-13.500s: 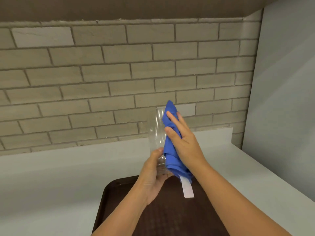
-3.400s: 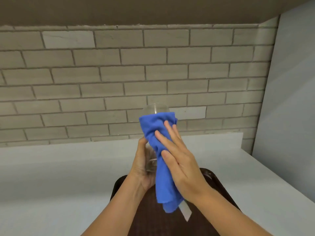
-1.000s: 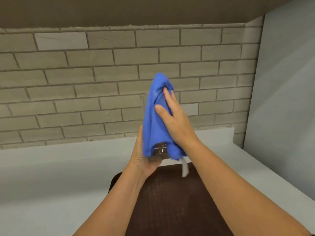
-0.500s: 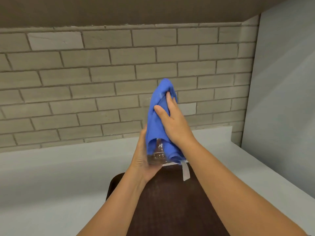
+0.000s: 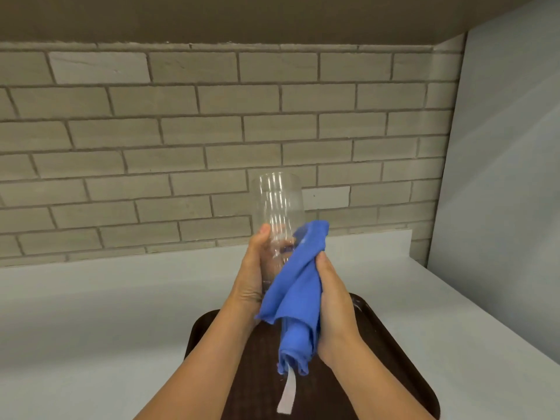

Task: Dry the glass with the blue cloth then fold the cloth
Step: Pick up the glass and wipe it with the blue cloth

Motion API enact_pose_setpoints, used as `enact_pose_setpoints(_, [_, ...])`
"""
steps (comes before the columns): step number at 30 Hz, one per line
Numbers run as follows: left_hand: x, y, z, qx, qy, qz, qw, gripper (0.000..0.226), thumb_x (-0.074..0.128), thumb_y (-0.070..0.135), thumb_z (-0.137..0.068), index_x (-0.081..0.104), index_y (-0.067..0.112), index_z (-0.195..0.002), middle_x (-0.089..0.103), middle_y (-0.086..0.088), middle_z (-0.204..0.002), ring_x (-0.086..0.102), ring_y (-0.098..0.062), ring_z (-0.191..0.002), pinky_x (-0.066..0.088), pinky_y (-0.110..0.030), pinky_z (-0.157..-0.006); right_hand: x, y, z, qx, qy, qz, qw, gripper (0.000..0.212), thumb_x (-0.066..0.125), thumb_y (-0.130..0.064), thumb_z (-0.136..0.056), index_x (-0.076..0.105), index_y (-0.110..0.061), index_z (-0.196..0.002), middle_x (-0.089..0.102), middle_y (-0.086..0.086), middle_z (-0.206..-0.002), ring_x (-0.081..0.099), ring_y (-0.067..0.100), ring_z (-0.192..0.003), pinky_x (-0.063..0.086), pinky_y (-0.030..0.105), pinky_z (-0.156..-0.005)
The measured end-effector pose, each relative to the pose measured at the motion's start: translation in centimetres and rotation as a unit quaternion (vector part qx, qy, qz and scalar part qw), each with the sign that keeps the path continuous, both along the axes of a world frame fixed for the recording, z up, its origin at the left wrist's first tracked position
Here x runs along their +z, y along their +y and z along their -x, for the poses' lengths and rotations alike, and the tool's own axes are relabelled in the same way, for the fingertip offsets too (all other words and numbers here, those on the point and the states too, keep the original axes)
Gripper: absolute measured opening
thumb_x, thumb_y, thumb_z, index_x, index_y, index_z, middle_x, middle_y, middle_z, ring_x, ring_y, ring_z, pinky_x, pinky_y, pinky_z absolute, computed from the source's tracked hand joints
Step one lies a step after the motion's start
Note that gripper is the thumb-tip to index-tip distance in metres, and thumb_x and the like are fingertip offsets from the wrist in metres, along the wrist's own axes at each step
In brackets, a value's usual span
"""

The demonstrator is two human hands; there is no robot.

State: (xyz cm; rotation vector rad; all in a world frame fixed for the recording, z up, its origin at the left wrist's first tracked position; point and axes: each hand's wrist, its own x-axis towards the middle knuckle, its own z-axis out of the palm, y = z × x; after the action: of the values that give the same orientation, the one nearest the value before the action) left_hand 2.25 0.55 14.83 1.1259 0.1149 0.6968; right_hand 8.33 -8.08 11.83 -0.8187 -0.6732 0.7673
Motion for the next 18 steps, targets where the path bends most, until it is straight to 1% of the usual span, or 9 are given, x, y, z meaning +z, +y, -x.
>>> enact_pose_setpoints(2, [0.6, -0.2, -0.2, 0.058, 0.004, -0.039, 0.998, 0.032, 0.064, 0.048, -0.063, 0.072, 0.024, -0.084, 0.069, -0.002, -0.077, 0.064, -0.016, -0.068, 0.051, -0.034, -0.069, 0.3, 0.2, -0.3, 0.035, 0.052, -0.002, 0.998, 0.028, 0.051, -0.048, -0.083, 0.068, -0.026, -0.088, 0.076, -0.009, -0.077, 0.071, 0.007, -0.072, 0.055, 0.024, -0.057])
enact_pose_setpoints(4, [0.9, 0.0, -0.4, 0.157, 0.044, -0.121, 0.979, 0.044, 0.072, 0.043, -0.061, 0.064, 0.029, -0.103, 0.061, 0.006, -0.089, 0.059, -0.008, -0.074, 0.048, -0.028, -0.077, 0.4, 0.8, -0.6, 0.047, 0.106, -0.032, 0.993, 0.032, 0.042, -0.042, -0.09, 0.065, -0.02, -0.095, 0.075, -0.004, -0.081, 0.071, 0.012, -0.077, 0.057, 0.026, -0.062])
enact_pose_setpoints(6, [1.3, 0.0, -0.5, 0.284, 0.103, -0.244, 0.922, 0.054, 0.063, 0.045, -0.073, 0.05, 0.03, -0.124, 0.046, 0.014, -0.095, 0.05, 0.001, -0.079, 0.044, -0.005, -0.073, 0.6, 1.2, -0.3, 0.045, 0.151, -0.044, 0.986, 0.039, 0.041, -0.041, -0.091, 0.065, -0.012, -0.101, 0.071, 0.007, -0.089, 0.069, 0.019, -0.079, 0.058, 0.032, -0.07])
enact_pose_setpoints(7, [1.4, -0.1, -0.4, 0.331, 0.117, -0.285, 0.892, 0.056, 0.059, 0.043, -0.078, 0.043, 0.029, -0.13, 0.043, 0.014, -0.094, 0.048, 0.0, -0.078, 0.042, -0.001, -0.067, 0.4, 1.5, -0.4, 0.026, 0.152, -0.032, 0.987, 0.04, 0.041, -0.042, -0.09, 0.065, -0.011, -0.101, 0.07, 0.01, -0.09, 0.069, 0.021, -0.078, 0.058, 0.034, -0.07])
enact_pose_setpoints(9, [1.4, -0.2, -0.3, 0.371, 0.121, -0.328, 0.86, 0.057, 0.056, 0.039, -0.082, 0.036, 0.025, -0.133, 0.045, 0.01, -0.095, 0.049, -0.003, -0.079, 0.043, -0.004, -0.064, 0.2, 1.9, -0.2, -0.022, 0.124, -0.009, 0.992, 0.04, 0.042, -0.042, -0.09, 0.065, -0.012, -0.097, 0.069, 0.011, -0.087, 0.067, 0.021, -0.075, 0.055, 0.035, -0.068])
enact_pose_setpoints(13, [0.6, -1.5, 0.0, 0.376, 0.13, -0.33, 0.856, 0.045, 0.049, 0.04, -0.086, 0.039, 0.02, -0.126, 0.052, 0.0, -0.121, 0.052, 0.003, -0.09, 0.039, 0.003, -0.066, 0.3, 2.2, 0.2, -0.111, 0.015, 0.007, 0.994, 0.032, 0.041, -0.04, -0.092, 0.063, -0.019, -0.101, 0.068, 0.004, -0.087, 0.065, 0.017, -0.081, 0.05, 0.036, -0.077])
enact_pose_setpoints(14, [0.5, -1.9, 0.0, 0.365, 0.146, -0.322, 0.861, 0.051, 0.048, 0.042, -0.086, 0.035, 0.02, -0.13, 0.049, -0.001, -0.13, 0.052, 0.001, -0.098, 0.039, 0.0, -0.071, 0.2, 2.2, 0.5, -0.132, -0.018, 0.012, 0.991, 0.027, 0.041, -0.038, -0.092, 0.063, -0.023, -0.098, 0.069, 0.0, -0.083, 0.066, 0.014, -0.079, 0.05, 0.033, -0.075])
enact_pose_setpoints(16, [0.6, -2.0, 0.1, 0.349, 0.193, -0.292, 0.869, 0.071, 0.054, 0.049, -0.08, 0.024, 0.021, -0.138, 0.041, -0.001, -0.14, 0.05, -0.012, -0.115, 0.037, -0.017, -0.085, 0.1, 1.8, 1.1, -0.126, -0.059, 0.011, 0.99, 0.023, 0.042, -0.034, -0.093, 0.064, -0.028, -0.099, 0.073, -0.006, -0.072, 0.069, 0.009, -0.073, 0.052, 0.024, -0.066])
enact_pose_setpoints(18, [1.4, -1.5, 0.6, 0.347, 0.228, -0.22, 0.883, 0.083, 0.067, 0.049, -0.07, 0.027, 0.02, -0.136, 0.048, -0.002, -0.131, 0.053, -0.016, -0.109, 0.041, -0.025, -0.082, 0.0, 1.2, 1.7, -0.109, -0.11, 0.011, 0.988, 0.021, 0.043, -0.039, -0.09, 0.062, -0.04, -0.098, 0.074, -0.018, -0.077, 0.069, 0.001, -0.078, 0.052, 0.015, -0.063])
